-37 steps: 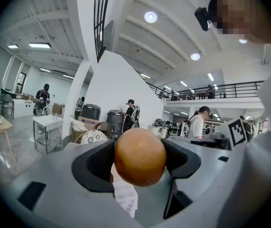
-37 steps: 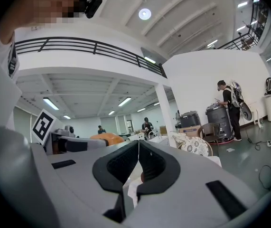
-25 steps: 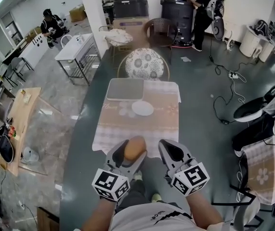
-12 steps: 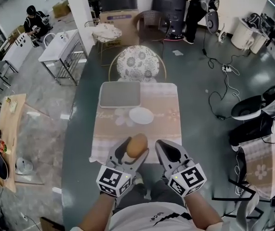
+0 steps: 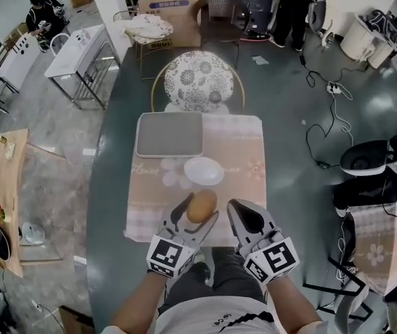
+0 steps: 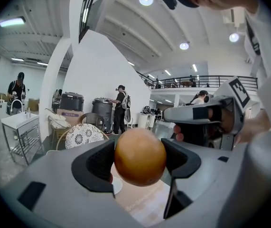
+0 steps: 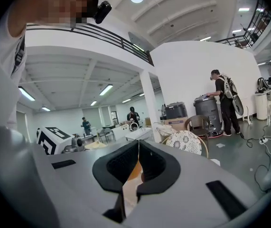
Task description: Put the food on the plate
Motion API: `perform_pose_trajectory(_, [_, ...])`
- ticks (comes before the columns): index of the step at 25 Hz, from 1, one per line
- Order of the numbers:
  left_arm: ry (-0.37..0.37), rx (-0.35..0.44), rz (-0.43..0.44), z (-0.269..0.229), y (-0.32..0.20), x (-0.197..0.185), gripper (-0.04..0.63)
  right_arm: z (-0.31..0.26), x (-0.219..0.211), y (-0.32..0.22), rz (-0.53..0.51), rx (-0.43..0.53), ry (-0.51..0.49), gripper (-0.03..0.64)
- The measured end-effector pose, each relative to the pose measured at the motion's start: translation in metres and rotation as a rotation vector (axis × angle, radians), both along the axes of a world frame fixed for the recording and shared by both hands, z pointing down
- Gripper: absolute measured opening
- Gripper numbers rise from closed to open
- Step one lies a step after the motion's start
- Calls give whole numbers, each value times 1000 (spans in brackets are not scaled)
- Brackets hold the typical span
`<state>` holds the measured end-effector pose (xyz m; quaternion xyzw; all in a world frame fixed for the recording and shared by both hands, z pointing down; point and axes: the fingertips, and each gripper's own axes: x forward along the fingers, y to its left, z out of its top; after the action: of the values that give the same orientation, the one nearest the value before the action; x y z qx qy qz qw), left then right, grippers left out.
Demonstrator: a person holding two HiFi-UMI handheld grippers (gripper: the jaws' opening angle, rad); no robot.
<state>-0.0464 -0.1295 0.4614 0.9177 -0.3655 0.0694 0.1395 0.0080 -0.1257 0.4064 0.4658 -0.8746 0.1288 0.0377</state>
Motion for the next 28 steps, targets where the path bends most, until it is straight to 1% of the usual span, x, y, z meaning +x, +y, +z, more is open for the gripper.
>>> perform_pose_trajectory(6, [-13,-43,-29,29,-44,9,308,22,6,-52,-43,-19,5,15])
perform_pose_trajectory(13, [-60,-58,-47,71,-85,22,308,63,17,-88,-67,-59,-6,15])
perform_pose_trajectory(23, [-155,-60,-24,163,-108,32,308,141,18,-101,-23,-91,-25,15])
perform_pose_trajectory(28, [-169,-69,-18,200,-119,33,308,174,19,-116,1,-90,-26,15])
